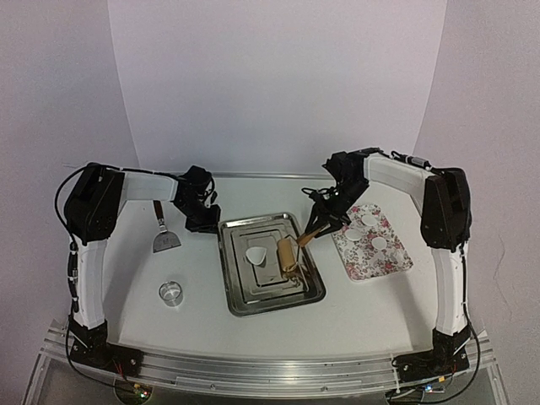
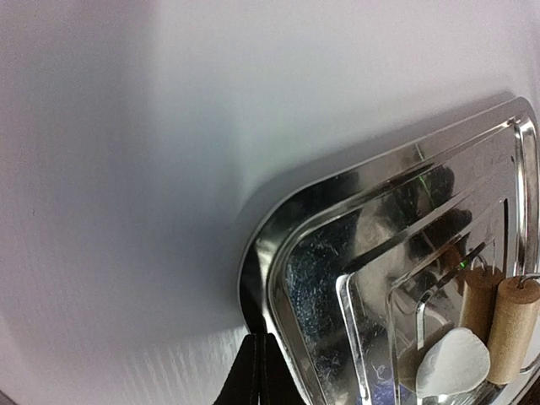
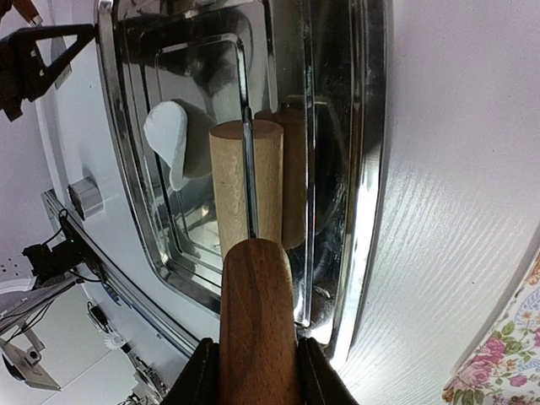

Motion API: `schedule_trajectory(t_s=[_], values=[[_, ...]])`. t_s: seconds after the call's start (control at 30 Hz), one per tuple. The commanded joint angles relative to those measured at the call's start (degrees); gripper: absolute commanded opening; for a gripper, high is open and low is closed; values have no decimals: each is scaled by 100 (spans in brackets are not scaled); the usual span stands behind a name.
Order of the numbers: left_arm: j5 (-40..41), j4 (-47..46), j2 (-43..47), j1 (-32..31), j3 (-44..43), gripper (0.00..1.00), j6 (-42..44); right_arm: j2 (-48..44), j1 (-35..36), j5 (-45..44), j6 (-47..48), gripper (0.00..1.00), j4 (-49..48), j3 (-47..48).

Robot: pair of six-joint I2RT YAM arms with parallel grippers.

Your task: Roll out the dumpling wrappers from the dough

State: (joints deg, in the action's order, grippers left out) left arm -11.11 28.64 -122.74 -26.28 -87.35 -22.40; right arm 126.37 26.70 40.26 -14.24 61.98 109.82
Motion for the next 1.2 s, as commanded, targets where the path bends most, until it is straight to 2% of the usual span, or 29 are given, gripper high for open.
schedule_trajectory(t_s=[0.0,0.23,0.37,0.47,0.63,0.77,0.87,1.17], values=[[20,331,-611,8,-551,0,968,-536,41,102,229,0,268,300],[-553,173,-906,-276,-998,0,1457,-942,39,251,223,0,272,286],[-425,200,-924,-298,-1115,1,1150,-998,37,208,171,0,274,414],[-109,428,-814,-264,-1220,12,663,-978,38,119,218,0,282,525],[-97,430,-303,-257,-1027,35,-211,-959,40,11,246,0,280,558],[-476,60,93,-259,-486,46,-900,-953,41,-98,205,0,269,524],[-850,-102,87,-325,-257,48,-1137,-901,51,-128,162,0,255,541],[-558,409,-434,-617,-741,53,-835,-973,45,-186,201,0,227,386]])
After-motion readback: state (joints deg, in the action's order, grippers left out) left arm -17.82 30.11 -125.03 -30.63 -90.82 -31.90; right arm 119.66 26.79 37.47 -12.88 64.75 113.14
